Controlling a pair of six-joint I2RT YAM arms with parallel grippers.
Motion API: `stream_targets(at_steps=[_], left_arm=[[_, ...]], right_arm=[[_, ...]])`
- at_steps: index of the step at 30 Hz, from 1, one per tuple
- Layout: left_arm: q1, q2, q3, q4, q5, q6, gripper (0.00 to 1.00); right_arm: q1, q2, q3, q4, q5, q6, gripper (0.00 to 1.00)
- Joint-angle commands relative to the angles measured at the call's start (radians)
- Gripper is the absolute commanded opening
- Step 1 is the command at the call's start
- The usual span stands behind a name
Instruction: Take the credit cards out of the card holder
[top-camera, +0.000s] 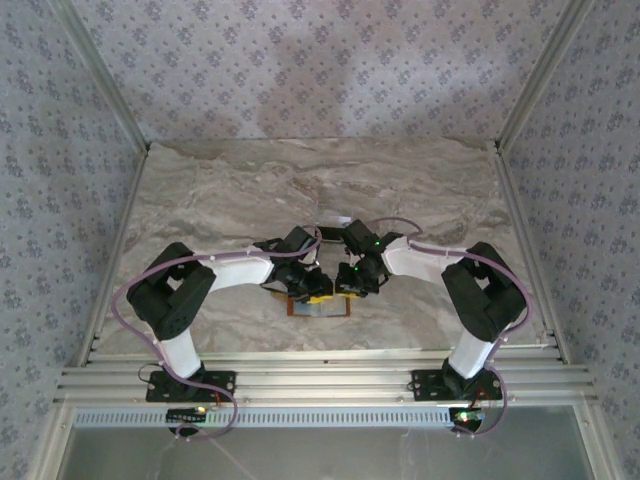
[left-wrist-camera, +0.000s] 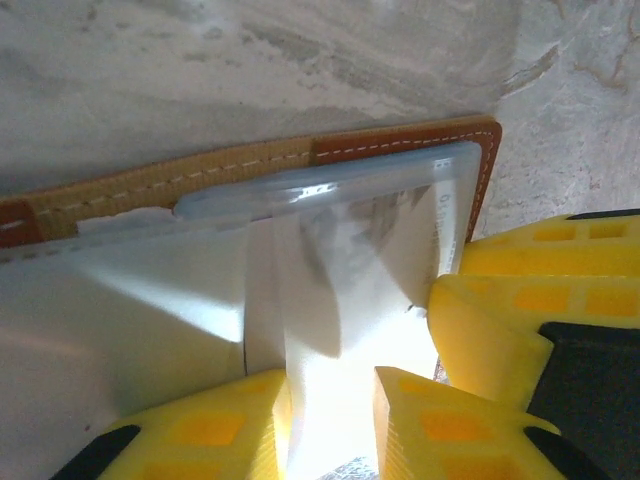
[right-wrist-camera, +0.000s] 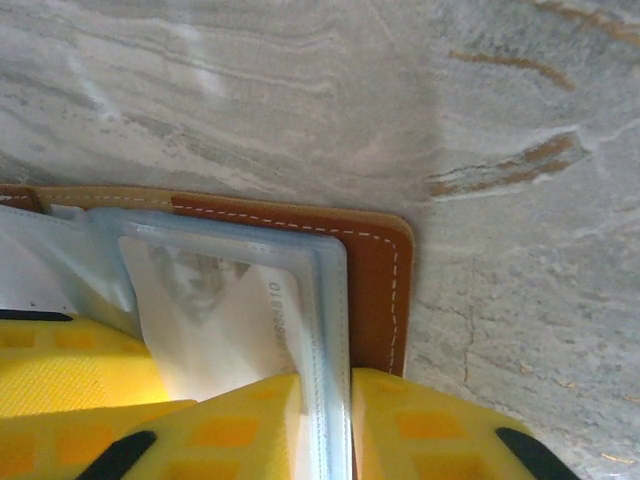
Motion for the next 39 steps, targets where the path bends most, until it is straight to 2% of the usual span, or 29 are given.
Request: stream_targets(at_steps=[1, 4, 8, 13, 18, 23, 30, 39], left_arm=[[-0.007, 0.02, 0.006, -0.058, -0.039, 0.019, 0.33], [-0.011, 0.008, 0.038, -0.181, -0.136, 0.069, 0.33], [-0.014, -0.01, 0.042, -0.233, -0.174, 0.088, 0.34], [-0.017, -0.042, 0.05, -0.281, -0.214, 0.102, 0.35], [-0.016, -0.069, 0.056, -0.299, -0.233, 0.109, 0.35], [-0.005, -0.073, 0.037, -0.237, -0.176, 0.085, 0.29], [0.028, -0.097, -0.049, -0.021, -0.024, -0.006, 0.27], [0.033, -0.121, -0.031, -0.015, 0.008, -0.017, 0.29]], right_arm=[[-0.001, 0.011, -0.026, -0.037, 0.025, -0.006, 0.29], [-0.001, 0.003, -0.03, -0.041, 0.031, -0.003, 0.36], [-0.004, -0.003, -0.031, -0.046, 0.036, -0.003, 0.4], [-0.005, -0.002, -0.034, -0.043, 0.037, -0.002, 0.4], [-0.005, 0.005, -0.036, -0.039, 0.036, -0.003, 0.36], [-0.007, 0.02, -0.039, -0.038, 0.041, -0.006, 0.3], [-0.006, 0.037, -0.046, -0.029, 0.039, -0.009, 0.21], [-0.008, 0.037, -0.042, -0.033, 0.037, -0.011, 0.2]])
